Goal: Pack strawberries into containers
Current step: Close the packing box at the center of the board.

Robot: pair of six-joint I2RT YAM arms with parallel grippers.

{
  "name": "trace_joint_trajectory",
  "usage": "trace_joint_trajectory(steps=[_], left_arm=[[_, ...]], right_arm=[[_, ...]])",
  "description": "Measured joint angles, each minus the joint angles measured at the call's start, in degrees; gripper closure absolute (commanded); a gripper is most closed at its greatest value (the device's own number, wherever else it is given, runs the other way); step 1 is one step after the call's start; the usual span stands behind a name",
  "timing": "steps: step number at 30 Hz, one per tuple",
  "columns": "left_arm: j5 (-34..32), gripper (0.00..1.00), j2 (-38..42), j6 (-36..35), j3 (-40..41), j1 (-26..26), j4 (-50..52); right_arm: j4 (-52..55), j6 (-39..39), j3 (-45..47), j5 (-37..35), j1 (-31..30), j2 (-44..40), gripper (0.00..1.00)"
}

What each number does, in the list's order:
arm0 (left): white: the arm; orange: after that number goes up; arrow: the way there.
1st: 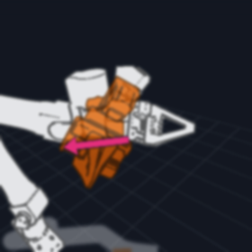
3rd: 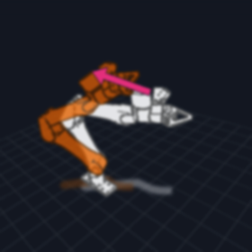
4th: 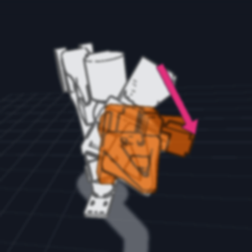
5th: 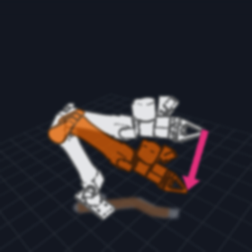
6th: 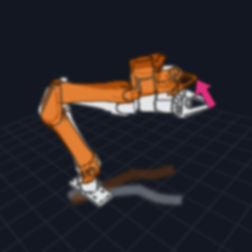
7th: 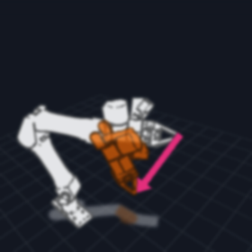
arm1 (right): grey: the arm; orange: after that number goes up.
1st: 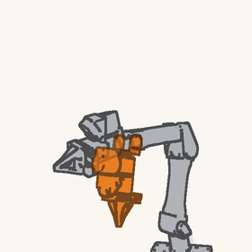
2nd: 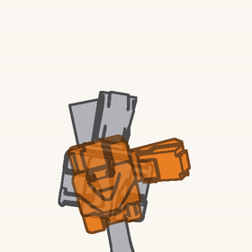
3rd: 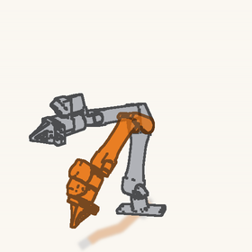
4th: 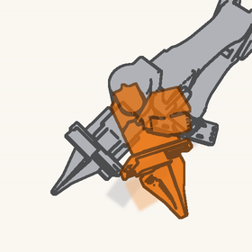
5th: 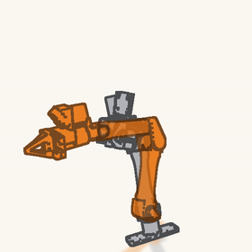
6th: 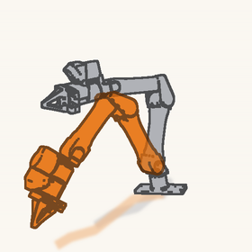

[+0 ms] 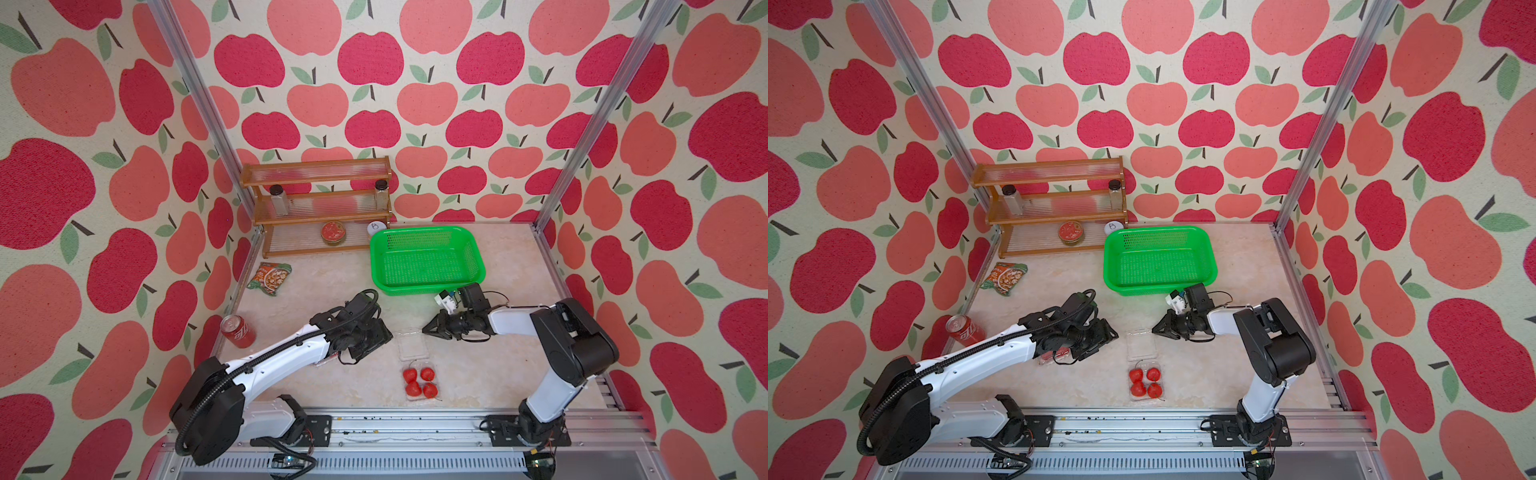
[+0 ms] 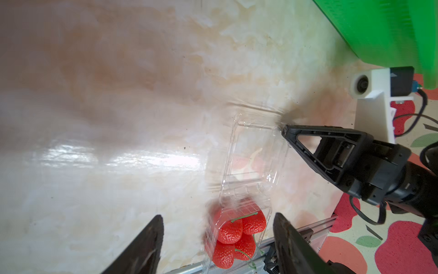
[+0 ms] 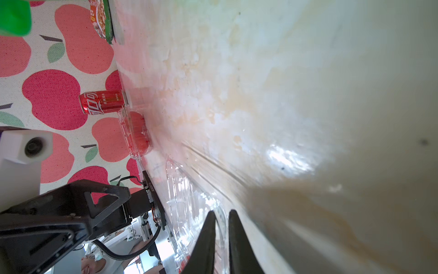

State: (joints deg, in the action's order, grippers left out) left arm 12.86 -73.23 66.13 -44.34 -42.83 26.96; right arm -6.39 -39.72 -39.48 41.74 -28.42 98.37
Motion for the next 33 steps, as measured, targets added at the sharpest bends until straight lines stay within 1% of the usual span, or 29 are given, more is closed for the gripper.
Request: trace_joint_trajectory(steps=[4, 9, 17, 21, 27, 33], left_arm=[[0.1, 0.24, -2.7, -0.8, 0.5, 1.7, -2.2], [1.1, 0.22, -7.1, -1.6, 1.4, 4.2, -7.8], [3.5, 0.21, -12.1, -3.8, 0.0, 4.5, -14.4], [4.7, 0.21, -12.7, -4.4, -0.5, 4.3, -17.7], [6.1, 0.21, -12.4, -5.9, -1.4, 3.5, -19.7], [8.1, 0.21, -11.9, -6.8, -1.5, 3.1, -20.3]], right_arm=[[-0.1, 0.2, 0.0, 0.0, -0.2, -1.1, 0.87], [-2.5, 0.2, 0.0, 0.7, -0.6, -2.2, 0.87], [-5.4, 0.2, 0.0, 1.9, -1.6, -4.2, 0.87], [-5.8, 0.2, 0.0, 2.3, -2.0, -4.4, 0.87], [-5.8, 0.2, 0.1, 2.4, -2.7, -5.0, 0.86], [-6.0, 0.2, 0.1, 2.3, -3.0, -5.4, 0.83]])
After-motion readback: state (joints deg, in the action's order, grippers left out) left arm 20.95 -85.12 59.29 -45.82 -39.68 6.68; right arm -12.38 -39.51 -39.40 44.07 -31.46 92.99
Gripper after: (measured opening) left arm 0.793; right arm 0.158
